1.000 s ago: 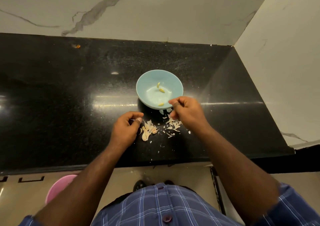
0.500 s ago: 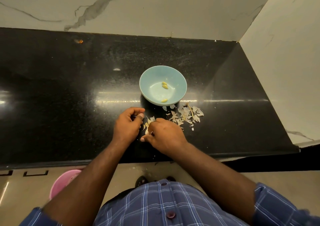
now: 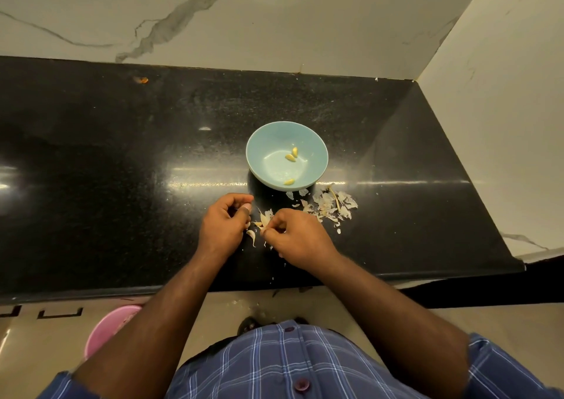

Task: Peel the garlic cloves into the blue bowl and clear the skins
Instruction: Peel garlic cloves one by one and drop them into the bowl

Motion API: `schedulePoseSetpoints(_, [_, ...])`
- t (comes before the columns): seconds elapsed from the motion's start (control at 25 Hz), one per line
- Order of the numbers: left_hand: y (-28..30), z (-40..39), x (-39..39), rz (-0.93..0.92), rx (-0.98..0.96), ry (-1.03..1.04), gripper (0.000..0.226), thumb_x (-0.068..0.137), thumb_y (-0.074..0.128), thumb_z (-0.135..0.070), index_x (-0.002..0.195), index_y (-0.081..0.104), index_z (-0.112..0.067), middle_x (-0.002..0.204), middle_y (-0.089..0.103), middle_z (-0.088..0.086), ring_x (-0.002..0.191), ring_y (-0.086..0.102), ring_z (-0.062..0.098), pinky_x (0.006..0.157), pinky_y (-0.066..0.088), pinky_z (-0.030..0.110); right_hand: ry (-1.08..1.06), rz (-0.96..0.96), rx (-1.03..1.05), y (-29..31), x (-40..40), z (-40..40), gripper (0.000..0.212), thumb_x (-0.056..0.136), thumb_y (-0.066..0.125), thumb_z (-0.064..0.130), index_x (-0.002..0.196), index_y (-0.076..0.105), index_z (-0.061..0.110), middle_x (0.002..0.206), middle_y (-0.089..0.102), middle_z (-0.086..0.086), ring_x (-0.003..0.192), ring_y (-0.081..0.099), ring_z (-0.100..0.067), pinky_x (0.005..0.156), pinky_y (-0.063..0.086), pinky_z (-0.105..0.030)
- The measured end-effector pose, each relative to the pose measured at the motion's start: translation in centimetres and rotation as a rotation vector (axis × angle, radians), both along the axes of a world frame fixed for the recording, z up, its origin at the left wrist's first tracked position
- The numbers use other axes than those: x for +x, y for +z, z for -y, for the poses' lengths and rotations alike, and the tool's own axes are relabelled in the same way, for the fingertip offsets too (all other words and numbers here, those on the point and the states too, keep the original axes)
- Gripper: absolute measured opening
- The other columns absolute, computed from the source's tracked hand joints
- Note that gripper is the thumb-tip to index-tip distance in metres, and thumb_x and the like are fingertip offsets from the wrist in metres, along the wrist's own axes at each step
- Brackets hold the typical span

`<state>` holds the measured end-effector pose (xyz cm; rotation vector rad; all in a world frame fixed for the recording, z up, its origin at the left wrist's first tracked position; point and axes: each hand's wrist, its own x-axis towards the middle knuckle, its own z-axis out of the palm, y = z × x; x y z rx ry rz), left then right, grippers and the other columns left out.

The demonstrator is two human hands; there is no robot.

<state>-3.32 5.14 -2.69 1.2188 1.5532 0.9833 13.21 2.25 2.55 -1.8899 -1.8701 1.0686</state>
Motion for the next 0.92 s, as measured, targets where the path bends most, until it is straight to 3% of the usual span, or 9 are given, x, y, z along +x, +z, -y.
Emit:
schedulePoseSetpoints(0.08, [0.1, 0.0, -0.1, 0.031, -0.002, 0.008, 0.018, 0.098, 0.064, -0.014, 0.105, 0.073, -0.028, 0.087, 0.074, -0.002, 0.072, 0.068, 0.010, 0.079, 0.063, 0.040, -0.099, -0.185, -0.082, 0.3, 1.1, -0.1, 0.008, 0.095, 0.065, 0.027, 0.099, 0.070, 0.022, 0.079, 0.074, 0.003, 0.063, 0.069, -0.009, 0.064, 0.056, -0.028])
schedulePoseSetpoints(0.24, [1.4, 0.3, 0.0, 0.072, 0.060, -0.027, 0.021, 0.096, 0.067, -0.014, 0.101, 0.073, -0.034, 0.090, 0.075, -0.001, 0.079, 0.069, 0.015, 0.078, 0.062, 0.040, -0.278, -0.461, -0.115, 1.3, 3.4, -0.2, 0.019, 0.098, 0.065, 0.012, 0.114, 0.073, 0.018, 0.088, 0.074, -0.002, 0.074, 0.066, -0.014, 0.067, 0.056, -0.025])
schedulePoseSetpoints(0.44, [4.5, 1.5, 1.9, 0.218, 0.083, -0.322, 0.021, 0.088, 0.076, -0.007, 0.105, 0.075, -0.020, 0.091, 0.077, 0.006, 0.083, 0.072, 0.017, 0.075, 0.060, 0.028, -0.280, -0.552, 0.005, 3.3, 4.4, 0.1, 0.016, 0.087, 0.078, 0.009, 0.102, 0.073, 0.010, 0.086, 0.077, -0.009, 0.080, 0.075, -0.021, 0.075, 0.063, -0.034])
schedulePoseSetpoints(0.6, [5.3, 1.8, 2.5, 0.337, 0.072, -0.294, 0.014, 0.089, 0.073, -0.005, 0.102, 0.075, -0.007, 0.084, 0.078, 0.004, 0.072, 0.070, 0.011, 0.061, 0.056, 0.022, -0.255, -0.687, 0.002, 4.0, 4.6, 0.7, 0.020, 0.090, 0.071, -0.002, 0.109, 0.073, 0.004, 0.095, 0.078, -0.013, 0.089, 0.076, -0.025, 0.078, 0.062, -0.033])
schedulePoseSetpoints(0.76, [5.6, 2.1, 2.9, 0.408, 0.063, -0.289, 0.017, 0.084, 0.075, -0.012, 0.101, 0.075, -0.008, 0.087, 0.078, 0.007, 0.075, 0.070, 0.014, 0.063, 0.056, 0.027, -0.251, -0.622, 0.090, 3.7, 4.8, 0.9, 0.018, 0.087, 0.069, -0.005, 0.101, 0.077, 0.003, 0.085, 0.077, -0.014, 0.071, 0.069, -0.014, 0.066, 0.055, -0.027])
schedulePoseSetpoints(0.92, [5.6, 2.3, 3.1, 0.365, 0.062, -0.324, 0.014, 0.087, 0.076, -0.010, 0.100, 0.075, -0.009, 0.087, 0.077, 0.010, 0.077, 0.070, 0.020, 0.068, 0.057, 0.034, -0.217, -0.430, 0.218, 3.8, 4.8, 1.1, 0.009, 0.088, 0.073, 0.008, 0.092, 0.079, 0.013, 0.073, 0.074, 0.001, 0.063, 0.063, -0.007, 0.060, 0.052, -0.027])
